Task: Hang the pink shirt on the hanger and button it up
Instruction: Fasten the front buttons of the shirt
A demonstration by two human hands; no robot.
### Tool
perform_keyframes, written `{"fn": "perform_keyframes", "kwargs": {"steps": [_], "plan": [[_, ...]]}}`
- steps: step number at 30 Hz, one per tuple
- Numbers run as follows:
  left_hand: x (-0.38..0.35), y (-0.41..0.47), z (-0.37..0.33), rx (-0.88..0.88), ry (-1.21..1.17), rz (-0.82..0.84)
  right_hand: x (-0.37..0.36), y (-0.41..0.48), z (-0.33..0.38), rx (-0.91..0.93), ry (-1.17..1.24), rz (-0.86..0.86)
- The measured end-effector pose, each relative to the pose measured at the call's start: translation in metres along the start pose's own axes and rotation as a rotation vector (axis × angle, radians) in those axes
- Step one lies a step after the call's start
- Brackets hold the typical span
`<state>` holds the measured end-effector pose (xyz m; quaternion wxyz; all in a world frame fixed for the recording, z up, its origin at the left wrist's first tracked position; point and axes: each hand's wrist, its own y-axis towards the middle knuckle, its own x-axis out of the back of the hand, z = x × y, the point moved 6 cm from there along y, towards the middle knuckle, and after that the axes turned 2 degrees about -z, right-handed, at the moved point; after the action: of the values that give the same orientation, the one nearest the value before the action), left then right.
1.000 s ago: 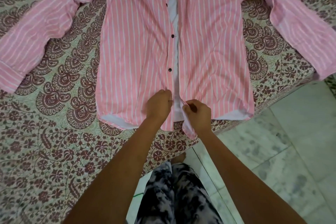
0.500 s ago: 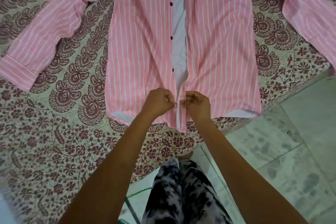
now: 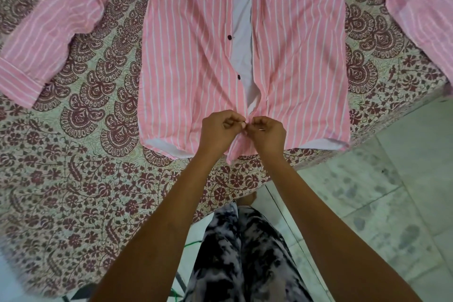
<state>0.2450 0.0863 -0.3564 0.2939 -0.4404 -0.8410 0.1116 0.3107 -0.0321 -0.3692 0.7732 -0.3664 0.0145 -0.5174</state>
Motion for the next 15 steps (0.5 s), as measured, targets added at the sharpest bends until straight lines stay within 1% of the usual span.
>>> {"fn": "perform_keyframes", "kwargs": {"steps": [3,5,8,12,15], "plan": [[0.003,0.002,-0.001,0.001,0.001,-0.076,-0.004,-0.003,-0.003,-0.09,0.252,0.142],[0.003,0.003,-0.001,0.004,-0.004,-0.105,-0.004,-0.004,-0.004,-0.142,0.354,0.182],[0.001,0.004,-0.002,0.009,-0.008,-0.088,-0.002,-0.003,-0.007,-0.169,0.396,0.191],[0.0,0.004,-0.004,-0.028,0.034,-0.067,-0.002,-0.004,-0.012,-0.19,0.426,0.195],[-0.001,0.004,-0.005,-0.031,0.029,-0.064,-0.001,-0.002,-0.014,-0.162,0.393,0.185]]}}
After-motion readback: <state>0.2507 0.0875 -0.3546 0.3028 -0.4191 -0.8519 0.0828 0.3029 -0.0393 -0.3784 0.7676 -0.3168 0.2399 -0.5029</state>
